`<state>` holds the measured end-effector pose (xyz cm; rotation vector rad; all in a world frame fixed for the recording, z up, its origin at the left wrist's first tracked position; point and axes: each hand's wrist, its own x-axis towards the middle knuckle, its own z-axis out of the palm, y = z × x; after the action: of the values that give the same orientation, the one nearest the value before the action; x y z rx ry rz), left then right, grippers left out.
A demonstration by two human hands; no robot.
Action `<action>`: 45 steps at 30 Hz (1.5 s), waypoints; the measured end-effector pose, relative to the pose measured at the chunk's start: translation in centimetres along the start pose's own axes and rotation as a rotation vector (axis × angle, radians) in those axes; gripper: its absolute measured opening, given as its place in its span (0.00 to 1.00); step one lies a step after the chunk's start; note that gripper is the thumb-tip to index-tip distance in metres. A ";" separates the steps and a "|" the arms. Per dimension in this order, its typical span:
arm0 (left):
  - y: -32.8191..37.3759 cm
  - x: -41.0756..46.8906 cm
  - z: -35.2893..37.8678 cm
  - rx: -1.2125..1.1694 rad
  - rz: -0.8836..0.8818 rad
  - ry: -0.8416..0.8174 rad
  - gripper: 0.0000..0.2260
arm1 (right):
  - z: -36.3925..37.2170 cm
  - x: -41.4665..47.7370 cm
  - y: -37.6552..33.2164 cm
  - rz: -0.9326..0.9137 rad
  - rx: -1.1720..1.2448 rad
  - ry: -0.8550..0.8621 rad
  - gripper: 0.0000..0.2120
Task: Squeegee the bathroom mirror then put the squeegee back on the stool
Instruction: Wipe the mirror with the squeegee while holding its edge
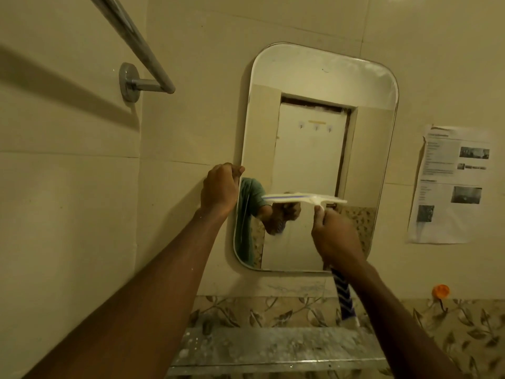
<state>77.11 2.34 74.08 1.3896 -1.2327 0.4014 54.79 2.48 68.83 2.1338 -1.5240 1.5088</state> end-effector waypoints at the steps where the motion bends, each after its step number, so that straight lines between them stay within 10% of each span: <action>1: -0.2 -0.3 0.1 0.001 0.003 0.002 0.15 | -0.8 1.0 -0.4 -0.014 0.004 0.013 0.21; 45: -4.4 -7.5 1.8 -0.046 -0.052 -0.078 0.19 | 3.1 -5.9 3.3 0.089 0.071 0.002 0.17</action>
<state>77.11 2.94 65.22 1.4063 -1.2585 0.2830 54.22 2.85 61.45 2.1278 -1.6078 1.6162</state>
